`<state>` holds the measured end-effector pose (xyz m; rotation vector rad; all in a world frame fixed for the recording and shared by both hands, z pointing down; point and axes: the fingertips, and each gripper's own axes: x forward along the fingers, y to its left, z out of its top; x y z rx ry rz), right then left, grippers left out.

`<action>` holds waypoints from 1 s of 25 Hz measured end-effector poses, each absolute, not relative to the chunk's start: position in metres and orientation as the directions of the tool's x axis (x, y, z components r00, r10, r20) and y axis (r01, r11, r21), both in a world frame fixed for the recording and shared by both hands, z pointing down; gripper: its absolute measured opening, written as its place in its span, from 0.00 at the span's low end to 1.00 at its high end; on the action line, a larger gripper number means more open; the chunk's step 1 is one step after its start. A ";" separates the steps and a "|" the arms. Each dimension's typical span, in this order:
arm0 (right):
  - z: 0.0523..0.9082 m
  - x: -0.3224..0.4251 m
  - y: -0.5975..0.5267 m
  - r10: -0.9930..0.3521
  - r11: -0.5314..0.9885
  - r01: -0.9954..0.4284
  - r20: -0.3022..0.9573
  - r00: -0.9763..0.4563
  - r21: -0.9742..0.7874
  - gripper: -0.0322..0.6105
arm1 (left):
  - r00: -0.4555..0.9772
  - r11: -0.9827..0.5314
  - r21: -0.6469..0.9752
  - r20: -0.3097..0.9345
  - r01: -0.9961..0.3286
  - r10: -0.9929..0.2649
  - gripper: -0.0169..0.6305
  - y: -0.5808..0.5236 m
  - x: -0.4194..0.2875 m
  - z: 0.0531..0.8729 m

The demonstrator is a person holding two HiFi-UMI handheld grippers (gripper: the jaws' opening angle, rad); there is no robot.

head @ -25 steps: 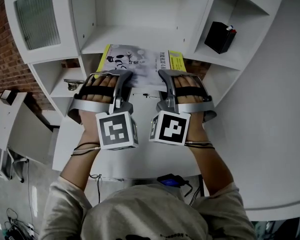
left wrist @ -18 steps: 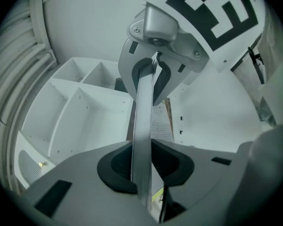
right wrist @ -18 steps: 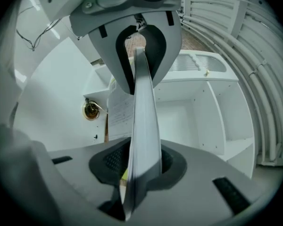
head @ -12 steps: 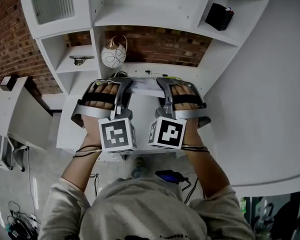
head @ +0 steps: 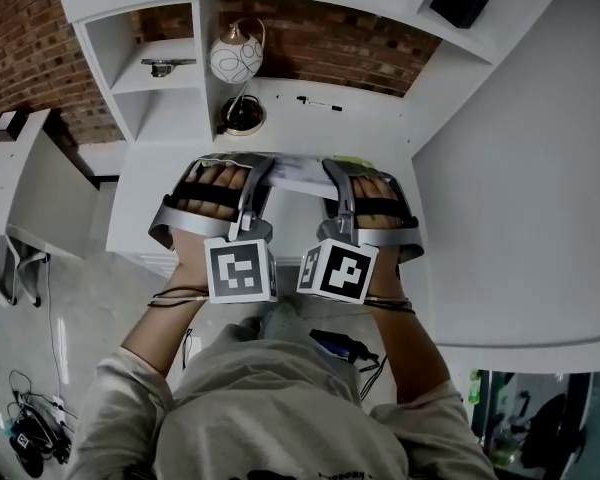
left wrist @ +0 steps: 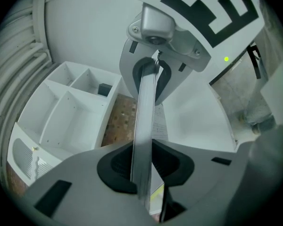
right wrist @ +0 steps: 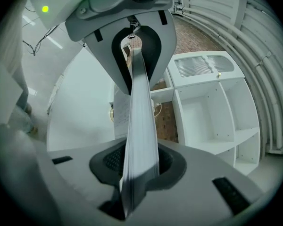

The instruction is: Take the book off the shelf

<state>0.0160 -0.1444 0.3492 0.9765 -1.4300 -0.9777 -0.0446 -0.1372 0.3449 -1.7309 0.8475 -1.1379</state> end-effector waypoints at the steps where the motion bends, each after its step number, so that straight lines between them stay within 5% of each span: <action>1: 0.354 0.016 -0.144 -0.944 0.326 -0.047 0.323 -0.068 0.944 0.19 | 0.350 -0.391 -0.917 0.342 -0.078 -0.872 0.16 -0.136 -0.044 0.349; 25: 0.473 0.051 -0.198 -0.908 0.405 -0.073 0.392 -0.150 0.911 0.19 | 0.270 -0.466 -0.876 0.421 -0.128 -0.866 0.16 -0.187 -0.009 0.466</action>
